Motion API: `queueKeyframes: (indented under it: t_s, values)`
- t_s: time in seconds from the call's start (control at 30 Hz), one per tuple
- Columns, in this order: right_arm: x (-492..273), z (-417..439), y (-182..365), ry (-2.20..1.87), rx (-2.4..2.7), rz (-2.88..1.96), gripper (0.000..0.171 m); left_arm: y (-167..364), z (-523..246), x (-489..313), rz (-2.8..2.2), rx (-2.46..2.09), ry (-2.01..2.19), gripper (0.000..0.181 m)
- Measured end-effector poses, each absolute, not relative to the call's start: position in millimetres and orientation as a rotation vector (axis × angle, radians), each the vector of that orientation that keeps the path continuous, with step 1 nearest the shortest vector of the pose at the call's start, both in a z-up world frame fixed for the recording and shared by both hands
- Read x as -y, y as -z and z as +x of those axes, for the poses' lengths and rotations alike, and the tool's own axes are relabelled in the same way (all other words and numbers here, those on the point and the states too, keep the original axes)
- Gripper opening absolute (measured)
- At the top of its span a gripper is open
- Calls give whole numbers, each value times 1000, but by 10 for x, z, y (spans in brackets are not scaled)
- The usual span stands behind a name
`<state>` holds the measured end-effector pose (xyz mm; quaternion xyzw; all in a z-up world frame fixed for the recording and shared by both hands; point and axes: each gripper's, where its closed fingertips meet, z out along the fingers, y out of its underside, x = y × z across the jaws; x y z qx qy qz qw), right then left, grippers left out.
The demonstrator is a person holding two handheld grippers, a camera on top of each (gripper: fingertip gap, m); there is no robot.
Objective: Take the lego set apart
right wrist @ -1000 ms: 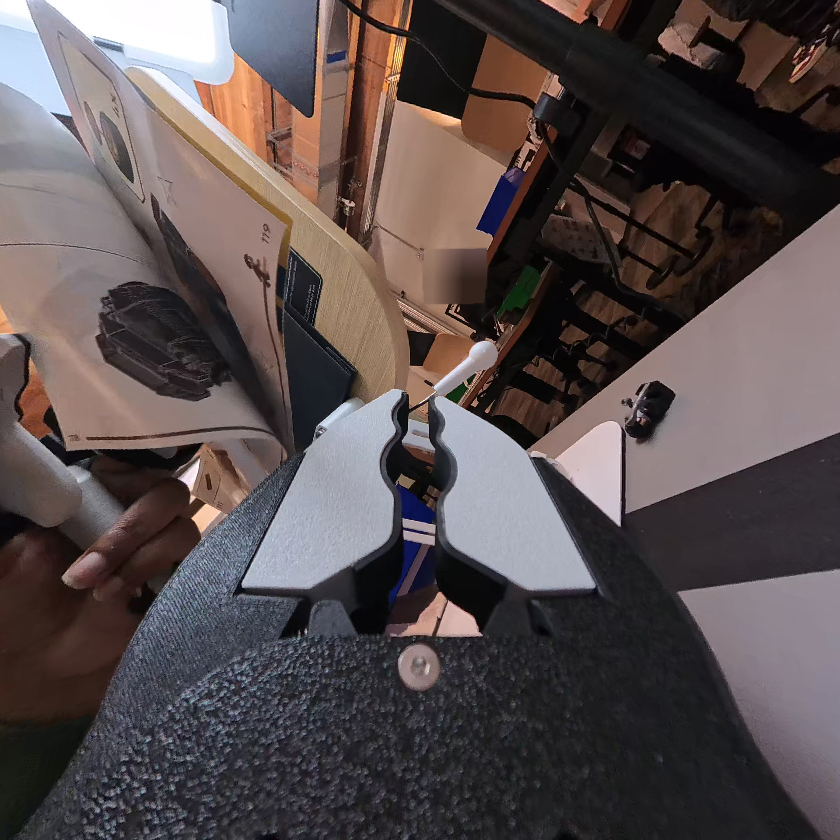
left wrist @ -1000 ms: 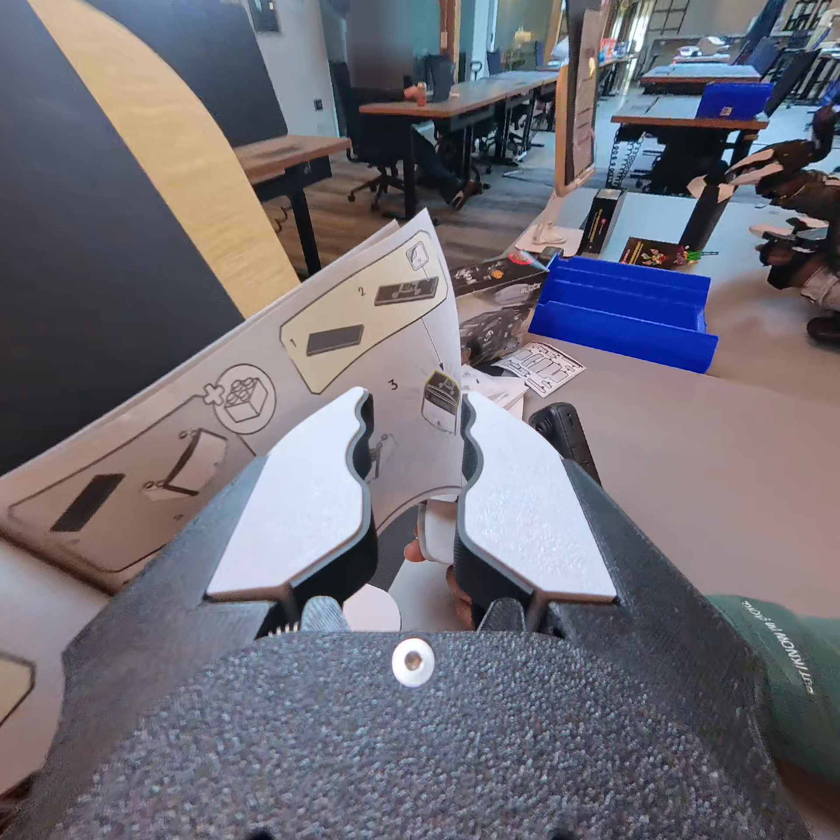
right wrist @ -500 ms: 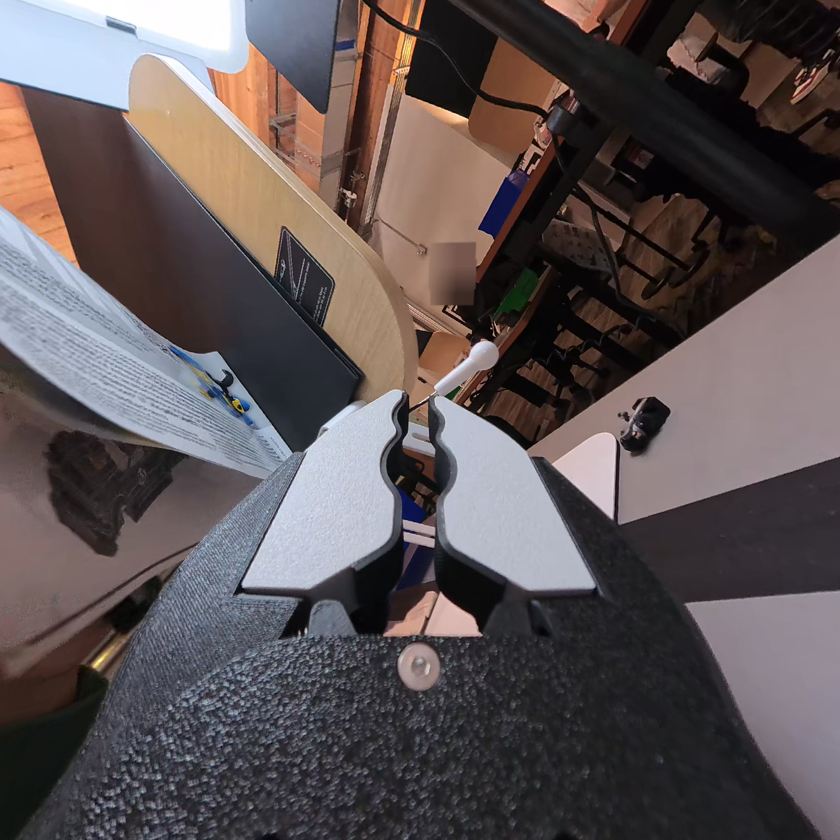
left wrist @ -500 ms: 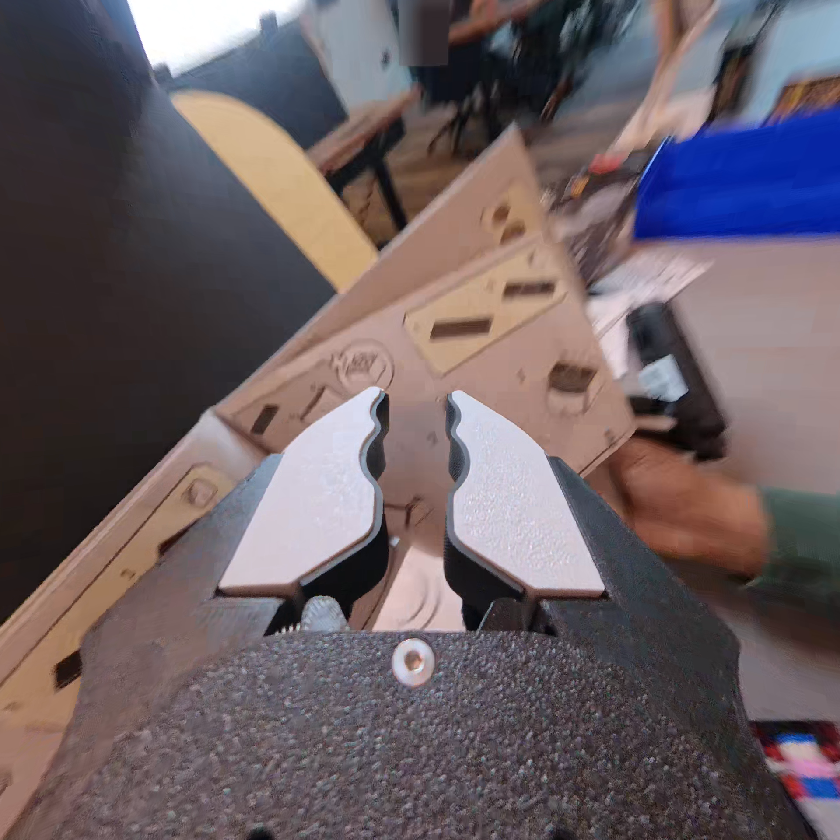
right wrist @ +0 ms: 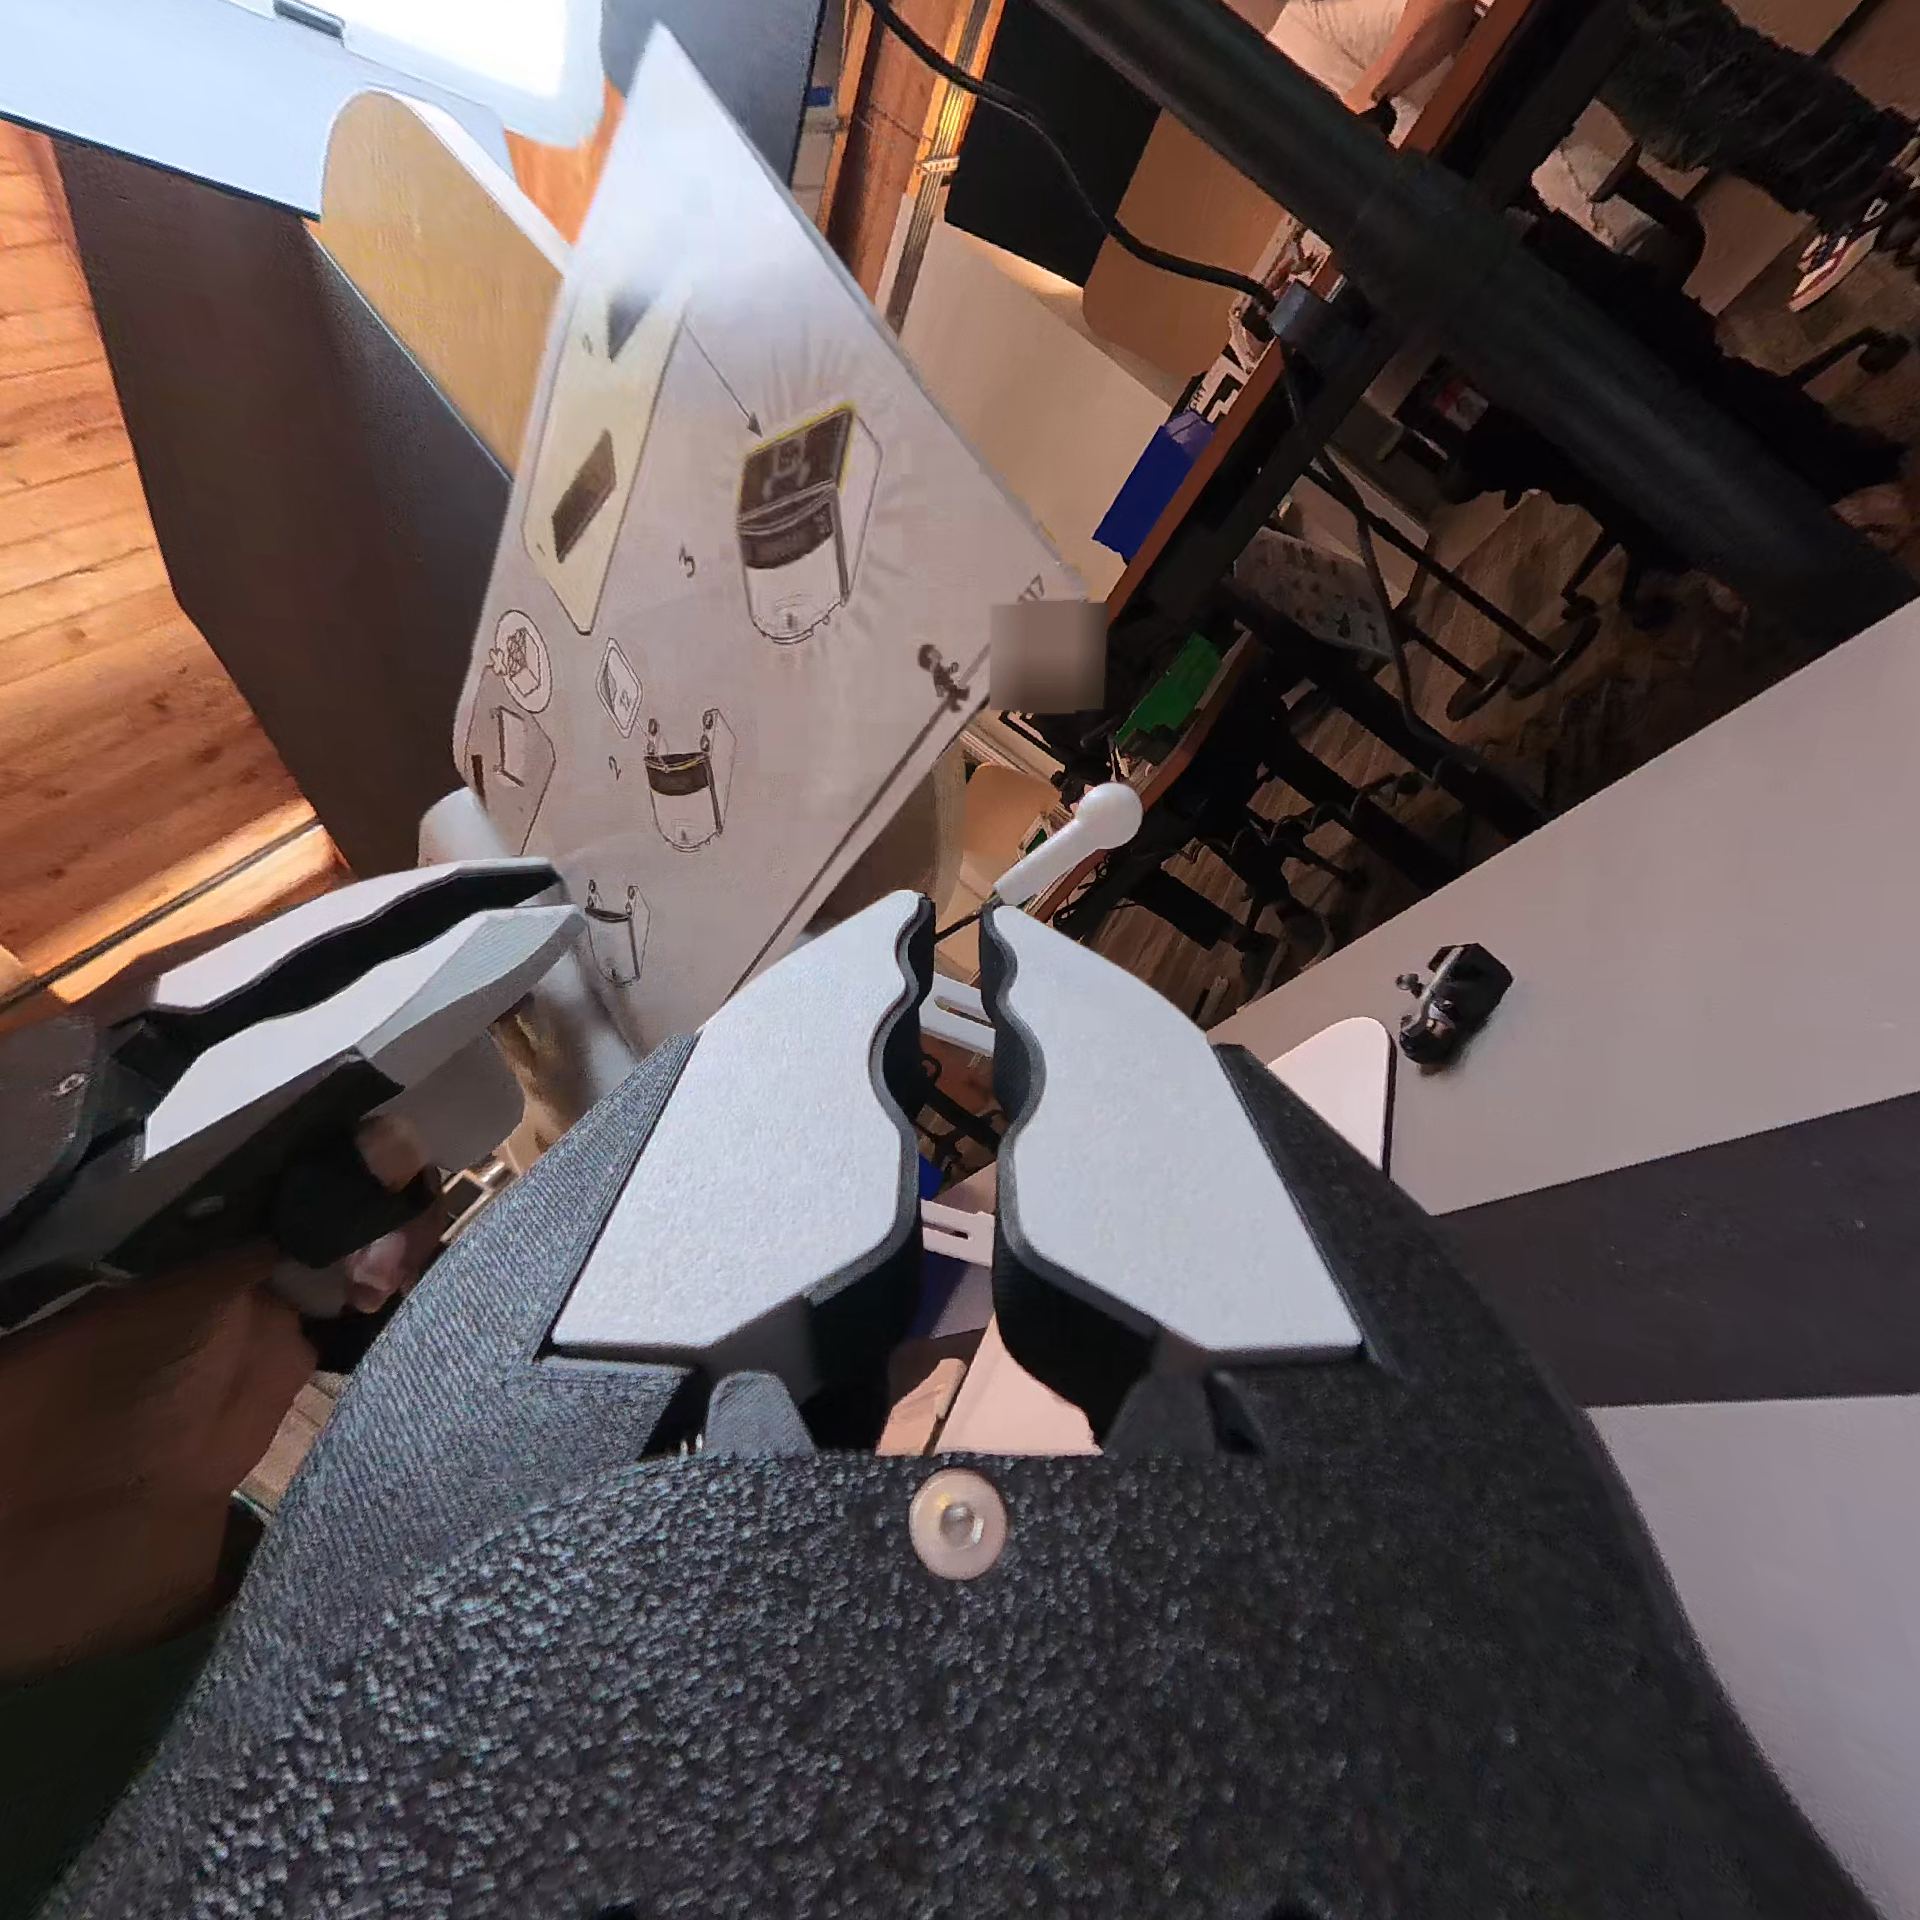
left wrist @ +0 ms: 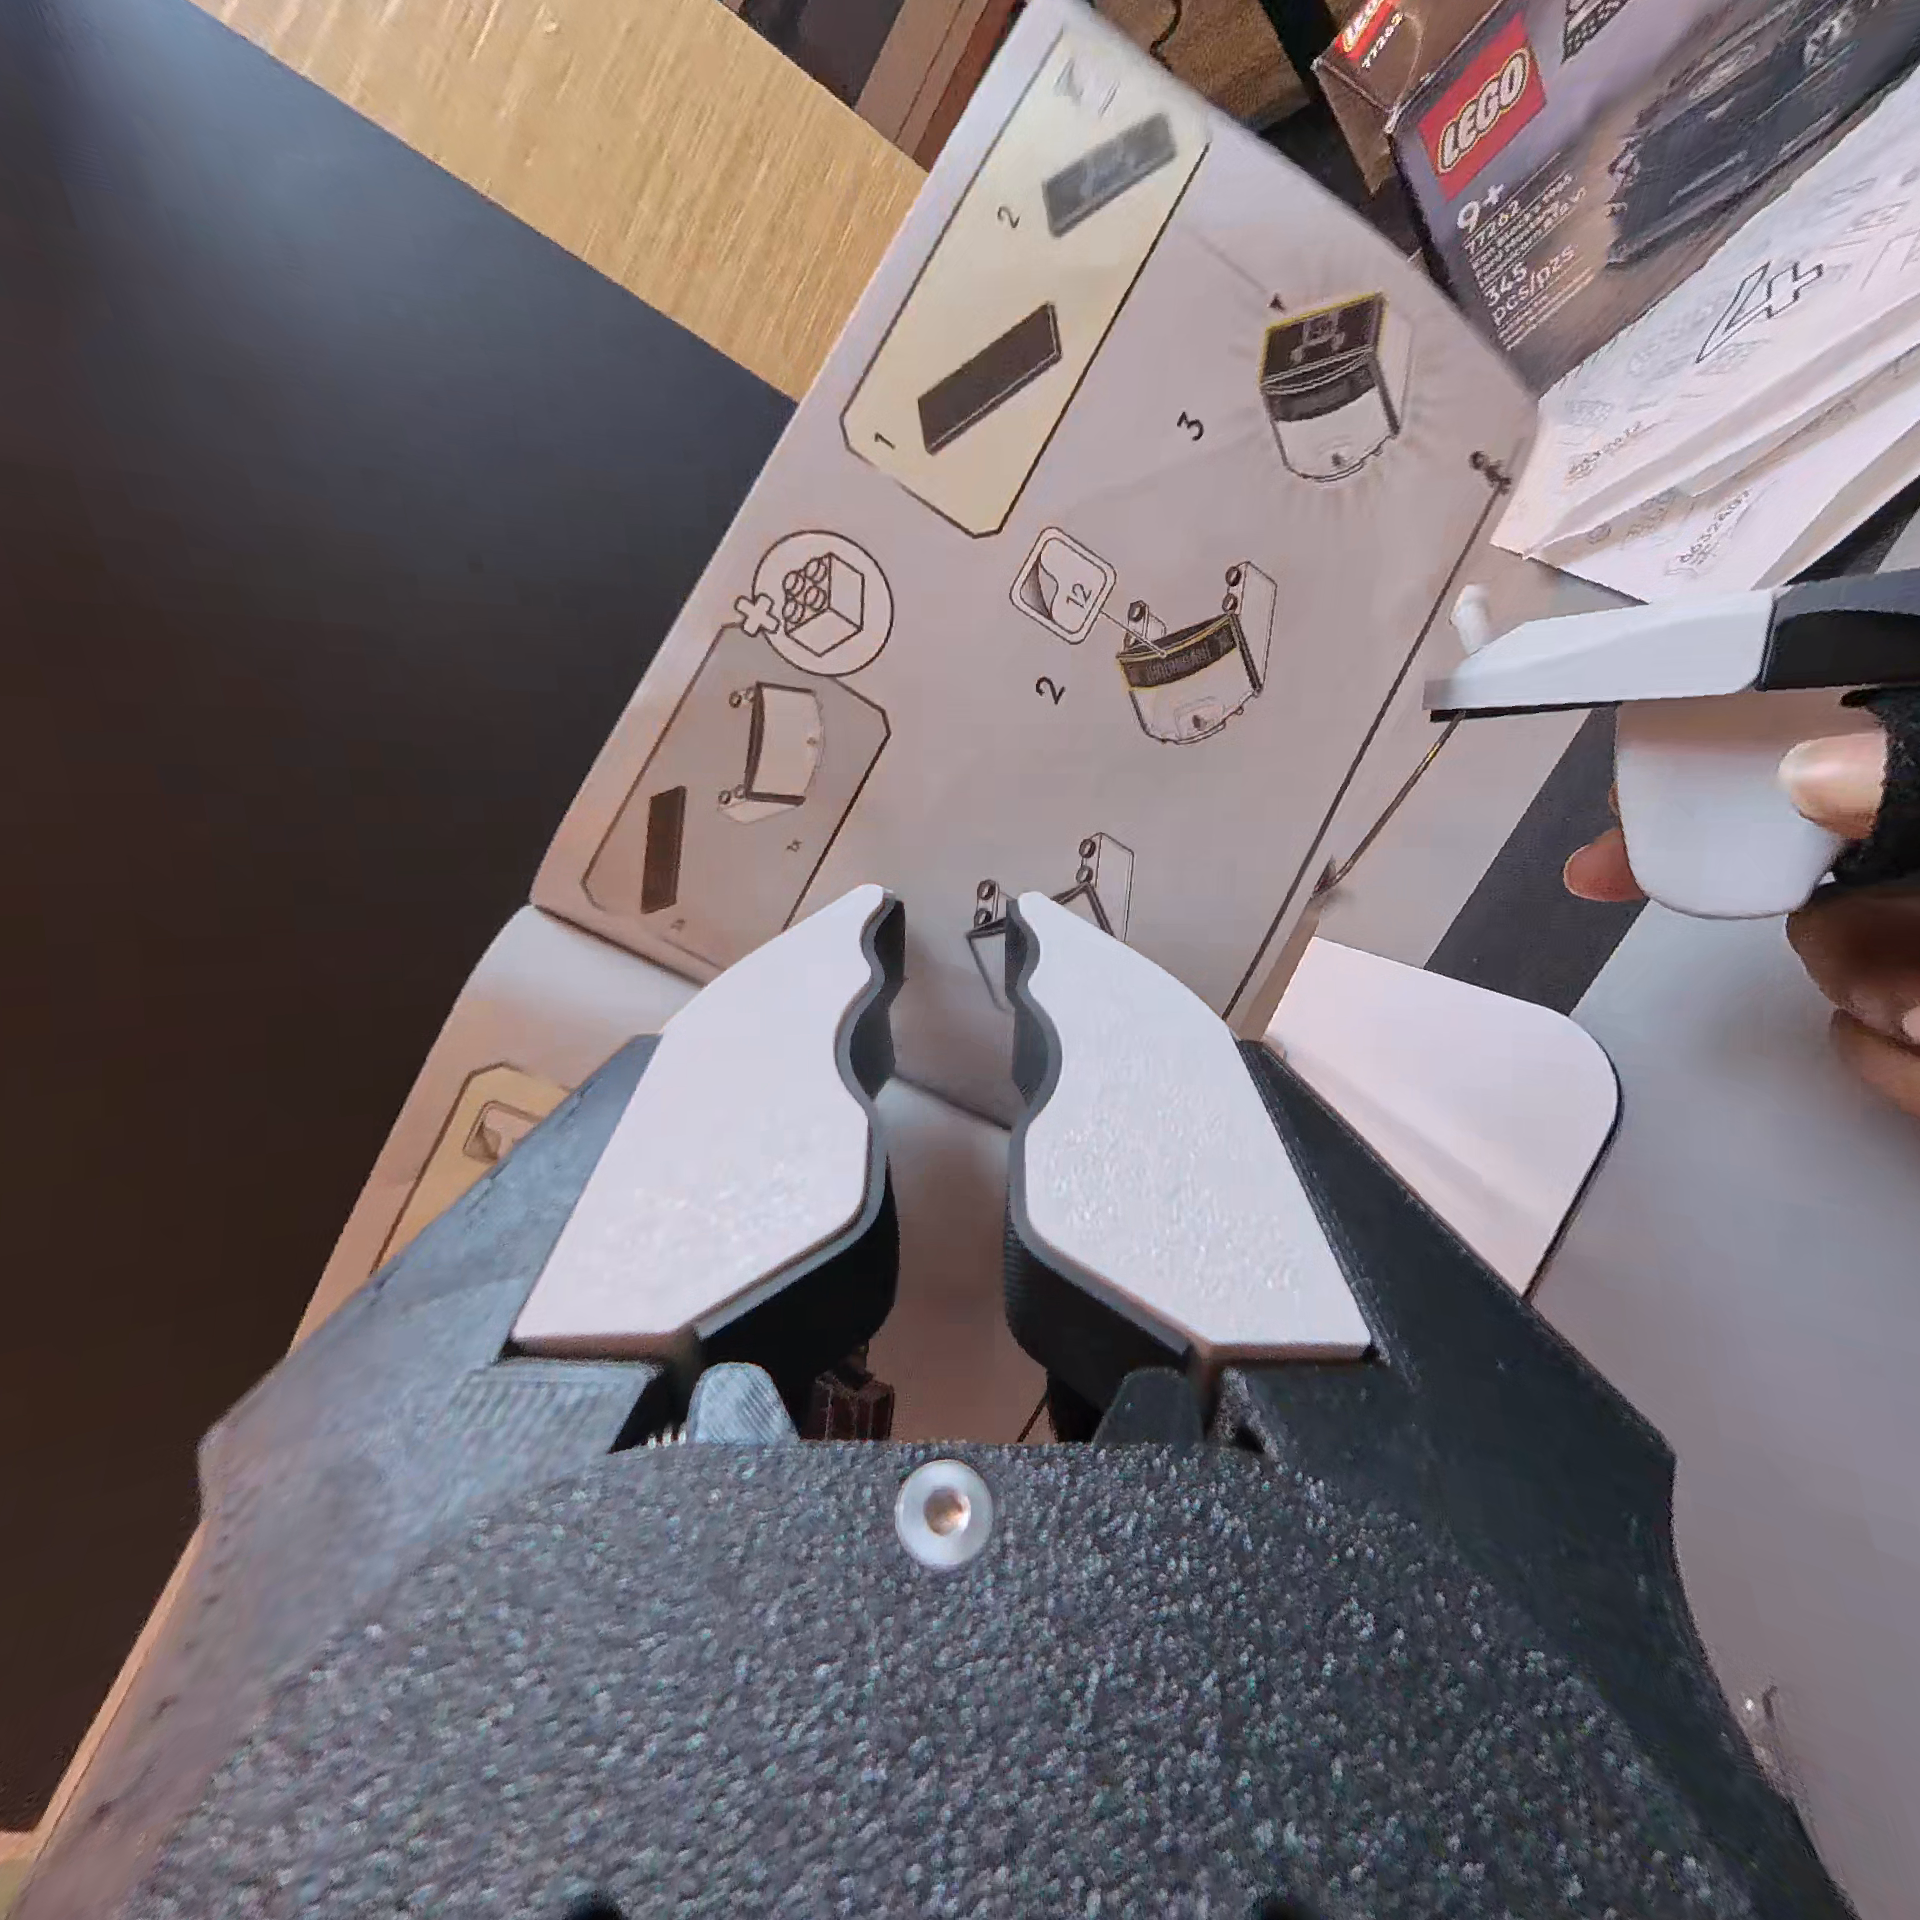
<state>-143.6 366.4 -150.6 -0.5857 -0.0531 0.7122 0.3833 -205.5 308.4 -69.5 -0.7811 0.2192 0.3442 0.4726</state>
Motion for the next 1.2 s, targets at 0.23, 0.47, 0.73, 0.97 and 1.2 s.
queueKeyframes:
  t_s: [0.23, 0.47, 0.73, 0.97, 1.2]
  values:
    - [-3648, -1343, 1363, -1722, 128, -1428, 7, 707, -2089, -3179, -1908, -527, -921, 13]
    - [-3598, -1301, 1139, -1550, 222, -1381, 5, 718, -2089, -3211, -1905, -506, -915, 12]
    - [-3570, -1272, 1255, -1621, 128, -1388, 5, 718, -2106, -3232, -1903, -483, -936, 11]
    - [-3457, -1279, 989, -1305, 350, -1302, 5, 716, -2106, -3231, -1890, -475, -922, 10]
    - [-3167, -1672, 668, -848, 904, -1093, 4, 682, -2036, -3182, -1856, -462, -786, 11]
